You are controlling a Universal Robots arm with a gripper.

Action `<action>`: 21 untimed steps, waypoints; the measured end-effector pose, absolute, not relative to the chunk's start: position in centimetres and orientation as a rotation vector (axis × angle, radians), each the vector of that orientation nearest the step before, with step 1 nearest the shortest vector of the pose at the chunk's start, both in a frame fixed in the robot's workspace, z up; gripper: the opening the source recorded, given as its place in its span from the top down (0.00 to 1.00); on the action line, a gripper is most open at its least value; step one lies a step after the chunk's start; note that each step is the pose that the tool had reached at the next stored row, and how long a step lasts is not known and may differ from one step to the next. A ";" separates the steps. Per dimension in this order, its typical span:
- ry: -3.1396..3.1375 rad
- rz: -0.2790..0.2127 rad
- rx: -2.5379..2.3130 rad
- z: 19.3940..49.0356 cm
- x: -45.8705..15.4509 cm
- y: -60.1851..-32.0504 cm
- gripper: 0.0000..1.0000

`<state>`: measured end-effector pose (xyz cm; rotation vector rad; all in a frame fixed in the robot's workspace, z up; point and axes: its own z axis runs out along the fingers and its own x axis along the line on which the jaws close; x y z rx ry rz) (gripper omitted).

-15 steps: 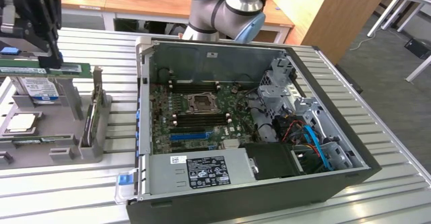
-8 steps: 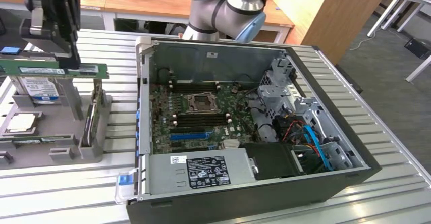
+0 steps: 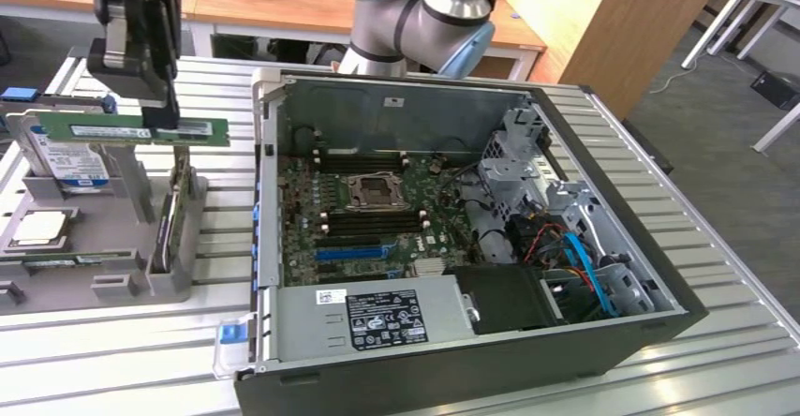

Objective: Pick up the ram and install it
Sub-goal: 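Pick up the ram and move it above insertion slot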

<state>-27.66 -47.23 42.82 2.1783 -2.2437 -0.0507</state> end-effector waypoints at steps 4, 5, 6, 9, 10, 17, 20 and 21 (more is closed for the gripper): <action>-2.244 -0.051 2.178 42.8 -26.6 -47.2 0.88; -2.244 -0.051 2.178 42.8 -26.3 -47.2 0.88; -2.244 -0.051 2.178 42.8 -26.0 -47.2 0.88; -2.244 -0.051 2.178 42.8 -24.9 -47.2 0.88; -2.244 -0.051 2.178 42.8 -24.6 -47.2 0.88; -2.242 -0.051 2.180 42.8 -22.4 -47.2 0.88; -2.240 -0.051 2.181 42.8 -21.3 -47.2 0.88; -2.240 -0.051 2.182 42.8 -20.9 -47.2 0.88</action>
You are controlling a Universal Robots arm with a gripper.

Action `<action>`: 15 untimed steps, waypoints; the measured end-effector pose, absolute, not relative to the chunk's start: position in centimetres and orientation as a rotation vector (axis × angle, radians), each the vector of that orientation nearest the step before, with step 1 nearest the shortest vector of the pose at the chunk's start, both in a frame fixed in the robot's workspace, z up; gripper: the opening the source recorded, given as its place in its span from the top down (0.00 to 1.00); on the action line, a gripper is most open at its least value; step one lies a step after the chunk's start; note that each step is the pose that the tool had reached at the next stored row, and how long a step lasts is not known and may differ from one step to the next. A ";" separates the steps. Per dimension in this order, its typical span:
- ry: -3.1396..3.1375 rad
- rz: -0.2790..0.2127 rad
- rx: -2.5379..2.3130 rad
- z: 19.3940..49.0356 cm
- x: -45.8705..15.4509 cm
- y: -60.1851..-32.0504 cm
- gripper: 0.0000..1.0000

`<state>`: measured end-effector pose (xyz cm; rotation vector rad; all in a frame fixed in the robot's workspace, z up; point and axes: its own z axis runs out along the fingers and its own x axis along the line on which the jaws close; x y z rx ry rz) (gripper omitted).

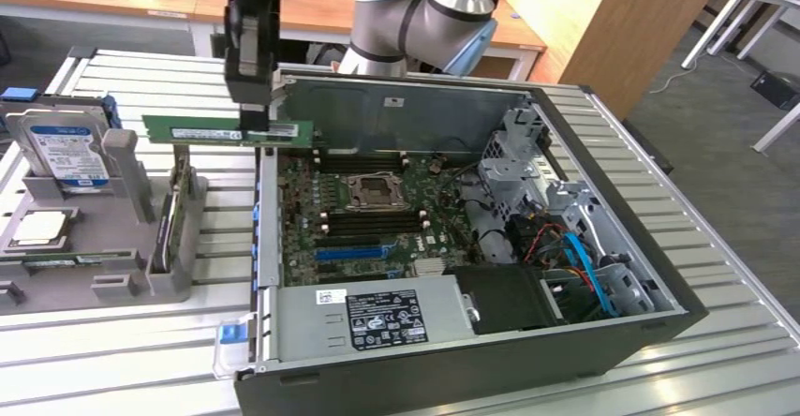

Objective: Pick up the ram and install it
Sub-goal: 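Pick up the ram and move it above insertion slot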

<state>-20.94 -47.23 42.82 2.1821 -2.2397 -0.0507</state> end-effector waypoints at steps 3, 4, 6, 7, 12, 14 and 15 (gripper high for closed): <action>-2.238 -0.051 2.184 42.8 -19.8 -47.2 0.88; -2.238 -0.051 2.184 42.8 -19.4 -47.2 0.88; -2.237 -0.051 2.186 42.8 -18.6 -47.2 0.88; -2.236 -0.051 2.186 42.8 -18.2 -47.2 0.88; -2.233 -0.051 2.189 42.8 -16.3 -47.2 0.88; -2.232 -0.051 2.190 42.8 -15.5 -47.2 0.88; -2.232 -0.051 2.191 42.8 -15.1 -47.2 0.88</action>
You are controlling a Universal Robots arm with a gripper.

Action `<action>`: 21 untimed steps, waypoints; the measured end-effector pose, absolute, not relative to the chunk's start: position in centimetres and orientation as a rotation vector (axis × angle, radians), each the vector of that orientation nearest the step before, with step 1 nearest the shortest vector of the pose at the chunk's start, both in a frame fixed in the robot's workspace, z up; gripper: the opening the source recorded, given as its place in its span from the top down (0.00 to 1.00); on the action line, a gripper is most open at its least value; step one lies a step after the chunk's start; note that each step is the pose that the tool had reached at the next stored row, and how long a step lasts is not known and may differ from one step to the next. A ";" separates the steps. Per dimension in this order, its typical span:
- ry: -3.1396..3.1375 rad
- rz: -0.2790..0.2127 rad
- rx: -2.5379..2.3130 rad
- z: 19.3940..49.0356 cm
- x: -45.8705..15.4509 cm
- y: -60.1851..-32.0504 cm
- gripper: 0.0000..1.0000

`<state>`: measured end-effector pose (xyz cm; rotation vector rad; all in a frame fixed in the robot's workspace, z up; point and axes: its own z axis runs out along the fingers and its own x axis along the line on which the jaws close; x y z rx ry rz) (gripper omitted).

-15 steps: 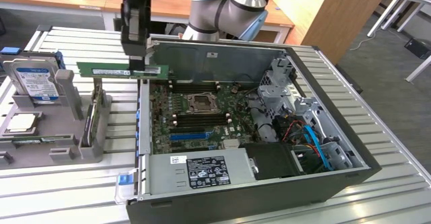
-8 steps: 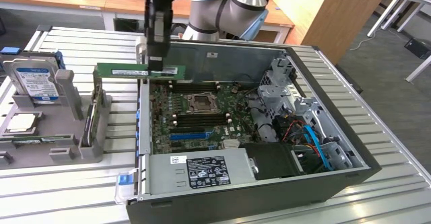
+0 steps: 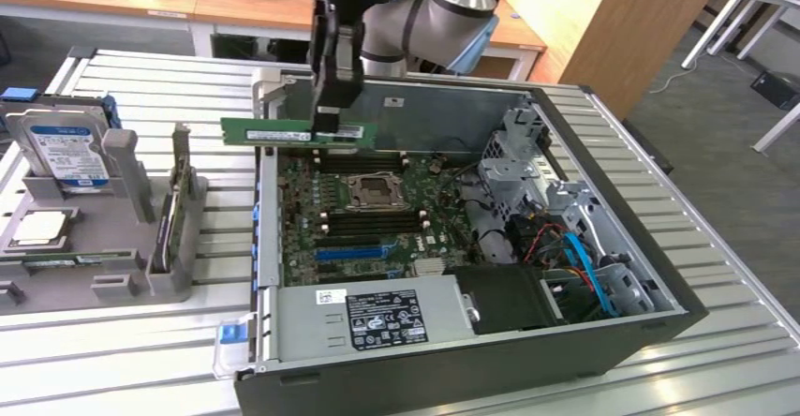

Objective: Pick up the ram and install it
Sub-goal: 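Pick up the ram and move it above insertion slot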

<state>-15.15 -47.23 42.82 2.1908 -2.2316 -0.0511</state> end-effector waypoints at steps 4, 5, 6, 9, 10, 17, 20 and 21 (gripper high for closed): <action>-2.229 -0.051 2.193 42.8 -13.6 -47.2 0.88; -2.229 -0.051 2.194 42.8 -13.3 -47.2 0.88; -2.228 -0.051 2.194 42.8 -13.0 -47.2 0.88; -2.227 -0.051 2.195 42.8 -12.2 -47.2 0.88; -2.227 -0.051 2.196 42.8 -11.8 -47.2 0.88; -2.223 -0.052 2.199 42.8 -8.9 -47.2 0.88; -2.222 -0.052 2.201 42.8 -7.6 -47.2 0.88; -2.222 -0.052 2.201 42.8 -7.2 -47.2 0.88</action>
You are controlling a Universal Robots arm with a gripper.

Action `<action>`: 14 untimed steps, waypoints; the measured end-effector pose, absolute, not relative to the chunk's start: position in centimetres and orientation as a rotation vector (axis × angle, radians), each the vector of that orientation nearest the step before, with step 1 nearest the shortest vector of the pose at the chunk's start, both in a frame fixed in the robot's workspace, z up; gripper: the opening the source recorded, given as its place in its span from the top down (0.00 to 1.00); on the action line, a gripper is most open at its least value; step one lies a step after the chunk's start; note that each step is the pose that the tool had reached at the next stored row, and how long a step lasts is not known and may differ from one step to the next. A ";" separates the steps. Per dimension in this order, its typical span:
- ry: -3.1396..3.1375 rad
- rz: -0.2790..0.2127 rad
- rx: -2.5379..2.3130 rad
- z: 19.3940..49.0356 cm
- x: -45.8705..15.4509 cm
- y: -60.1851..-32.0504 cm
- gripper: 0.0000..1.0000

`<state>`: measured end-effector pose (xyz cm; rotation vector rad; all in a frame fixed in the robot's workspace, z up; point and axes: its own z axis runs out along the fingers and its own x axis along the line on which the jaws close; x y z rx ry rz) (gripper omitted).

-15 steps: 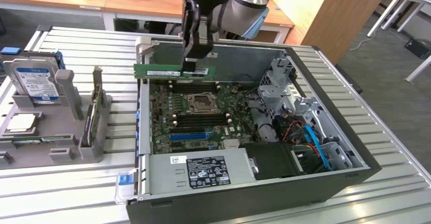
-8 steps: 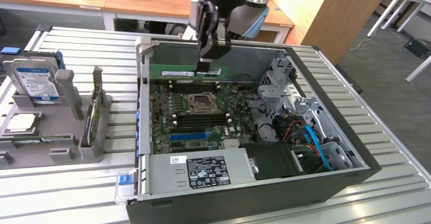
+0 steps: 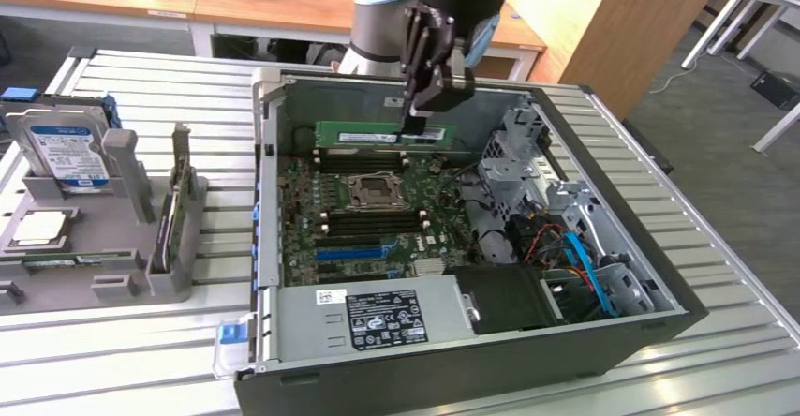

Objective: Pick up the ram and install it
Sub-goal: 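Pick up the ram and move it above insertion slot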

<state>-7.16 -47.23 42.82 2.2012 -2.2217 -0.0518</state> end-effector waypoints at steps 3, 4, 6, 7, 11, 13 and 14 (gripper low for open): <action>-2.221 -0.052 2.202 42.8 -5.9 -47.2 0.88; -2.221 -0.052 2.202 42.8 -5.6 -47.2 0.88; -2.221 -0.052 2.202 42.8 -4.9 -47.2 0.88; -2.220 -0.052 2.202 42.8 -4.6 -47.2 0.88; -2.220 -0.052 2.203 42.8 -4.0 -47.2 0.88; -2.220 -0.052 2.203 42.8 -4.0 -47.2 0.88; -2.220 -0.052 2.203 42.8 -4.0 -47.2 0.88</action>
